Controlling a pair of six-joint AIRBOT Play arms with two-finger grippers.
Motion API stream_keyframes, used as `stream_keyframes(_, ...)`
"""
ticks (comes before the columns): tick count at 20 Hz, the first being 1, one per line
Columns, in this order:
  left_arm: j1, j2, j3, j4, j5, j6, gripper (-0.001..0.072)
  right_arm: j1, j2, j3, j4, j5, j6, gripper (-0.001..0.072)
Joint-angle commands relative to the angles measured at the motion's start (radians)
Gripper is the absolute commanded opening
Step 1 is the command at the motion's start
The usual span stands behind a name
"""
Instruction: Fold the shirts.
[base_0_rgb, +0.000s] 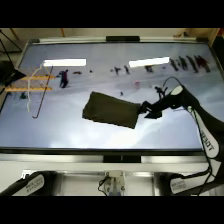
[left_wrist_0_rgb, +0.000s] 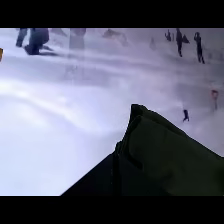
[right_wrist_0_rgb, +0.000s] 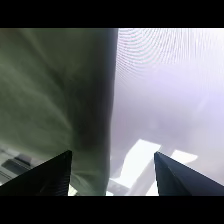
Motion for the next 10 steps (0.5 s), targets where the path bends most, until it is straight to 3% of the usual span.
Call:
stream_keyframes(1, -0.007, -0.016, 0.000, 0.000, 0.000, -0.022, 0.0036, 0.041, -0.061, -0.025, 0.119, -0.069, -0.085, 0.0633)
stream_keyframes(3, -0.024, -0.016, 0.000, 0.000, 0.000, -0.023, 0.0035, 0.067, -0.105, -0.025, 0.175, -0.086, -0.124, 0.0597)
stream_keyframes(4, -0.032, -0.017, 0.000, 0.000, 0.000, -0.023, 0.0035, 0.075, -0.119, -0.025, 0.209, -0.097, -0.147, 0.0461)
stream_keyframes(5, -0.042, -0.018, 0.000, 0.000, 0.000, -0.023, 0.0036, 0.075, -0.128, -0.021, 0.251, -0.109, -0.177, 0.0231)
stream_keyframes(6, -0.051, -0.019, 0.000, 0.000, 0.000, -0.023, 0.0036, 0.071, -0.129, -0.005, 0.275, -0.115, -0.210, 0.0077)
stream_keyframes(10, -0.089, -0.027, 0.000, 0.001, 0.000, -0.044, 0.0036, -0.039, -0.127, 0.205, 0.266, -0.113, -0.241, 0.0076)
